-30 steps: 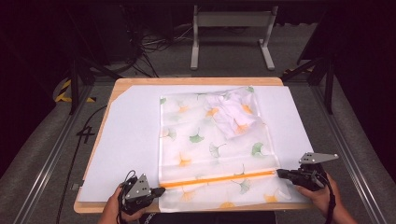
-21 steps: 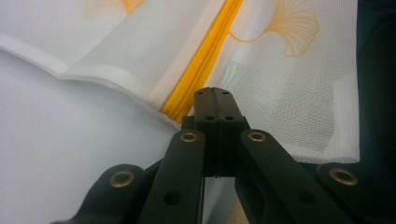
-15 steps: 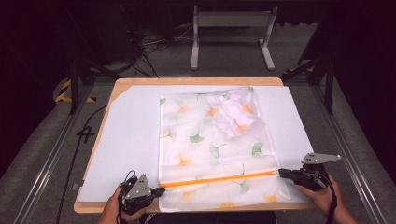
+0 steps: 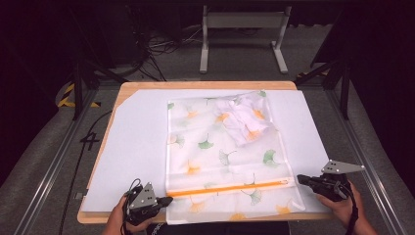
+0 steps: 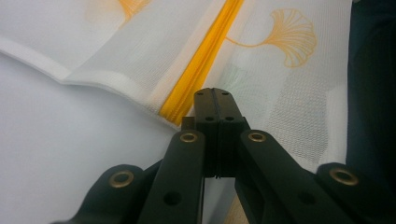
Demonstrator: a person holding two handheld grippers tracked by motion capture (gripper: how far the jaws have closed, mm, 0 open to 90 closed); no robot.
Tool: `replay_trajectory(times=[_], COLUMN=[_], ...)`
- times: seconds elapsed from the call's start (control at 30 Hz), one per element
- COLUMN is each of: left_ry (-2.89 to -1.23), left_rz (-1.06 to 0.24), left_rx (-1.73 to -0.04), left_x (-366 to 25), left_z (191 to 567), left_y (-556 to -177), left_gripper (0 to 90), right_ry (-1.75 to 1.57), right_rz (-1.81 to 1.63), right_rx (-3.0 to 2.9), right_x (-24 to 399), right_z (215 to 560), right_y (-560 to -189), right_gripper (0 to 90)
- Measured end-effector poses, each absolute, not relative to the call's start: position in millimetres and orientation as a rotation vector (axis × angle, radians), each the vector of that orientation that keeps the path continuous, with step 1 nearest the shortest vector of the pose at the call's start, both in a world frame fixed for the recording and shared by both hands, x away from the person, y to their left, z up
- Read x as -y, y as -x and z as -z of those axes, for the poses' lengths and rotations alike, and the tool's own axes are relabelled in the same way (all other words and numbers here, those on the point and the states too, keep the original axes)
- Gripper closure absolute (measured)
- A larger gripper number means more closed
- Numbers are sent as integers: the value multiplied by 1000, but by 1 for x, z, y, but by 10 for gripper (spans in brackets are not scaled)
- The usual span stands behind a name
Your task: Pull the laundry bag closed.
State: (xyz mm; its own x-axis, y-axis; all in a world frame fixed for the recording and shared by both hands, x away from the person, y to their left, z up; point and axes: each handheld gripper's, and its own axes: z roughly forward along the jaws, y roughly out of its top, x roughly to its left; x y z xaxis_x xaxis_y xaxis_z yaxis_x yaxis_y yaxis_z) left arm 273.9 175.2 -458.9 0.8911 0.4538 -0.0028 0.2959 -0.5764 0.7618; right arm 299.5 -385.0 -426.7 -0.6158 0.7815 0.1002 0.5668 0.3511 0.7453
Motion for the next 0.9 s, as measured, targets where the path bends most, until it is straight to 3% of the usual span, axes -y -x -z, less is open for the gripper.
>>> replay_trajectory(times=[0.23,0.6,0.8,0.9], left_ry=[-2178,-2137,-2143,-2140], left_rz=[-285,-368,-437,-475], left_rx=[-541,-598,-625,-649], left_x=[-185,-202,-209,-214], left_z=[449,438,435,433], left_y=[-275,-284,-289,-292], left_gripper=[899,820,733,636], right_ry=[-1121,-1042,-981,-958], right_rz=[-1121,-1087,-1093,-1089], right_rx=[-2319,-2237,-2204,-2192], right_x=[380,380,382,382], right_z=[418,403,396,395], right_y=[-299,-303,-306,-309], right_gripper=[900,871,808,756])
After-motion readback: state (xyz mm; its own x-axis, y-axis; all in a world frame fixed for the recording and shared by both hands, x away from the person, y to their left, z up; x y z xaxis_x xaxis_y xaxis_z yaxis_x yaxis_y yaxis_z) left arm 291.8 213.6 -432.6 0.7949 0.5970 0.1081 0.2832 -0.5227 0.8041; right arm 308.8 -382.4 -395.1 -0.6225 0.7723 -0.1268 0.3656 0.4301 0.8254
